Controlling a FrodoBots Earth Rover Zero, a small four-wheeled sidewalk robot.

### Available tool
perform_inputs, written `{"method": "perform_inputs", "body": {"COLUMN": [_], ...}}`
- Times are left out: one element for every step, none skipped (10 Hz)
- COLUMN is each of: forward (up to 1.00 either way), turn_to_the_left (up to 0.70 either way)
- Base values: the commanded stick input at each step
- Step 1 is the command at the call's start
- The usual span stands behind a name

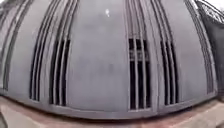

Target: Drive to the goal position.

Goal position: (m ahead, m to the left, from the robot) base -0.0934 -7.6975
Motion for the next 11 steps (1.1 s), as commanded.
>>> {"method": "perform_inputs", "body": {"forward": [0.0, 0.0, 0.0, 0.0, 0.0, 0.0, 0.0, 0.0, 0.0, 0.0, 0.0], "turn_to_the_left": [0.0, 0.0, 0.0, 0.0, 0.0, 0.0, 0.0, 0.0, 0.57, 0.7, 0.7]}}
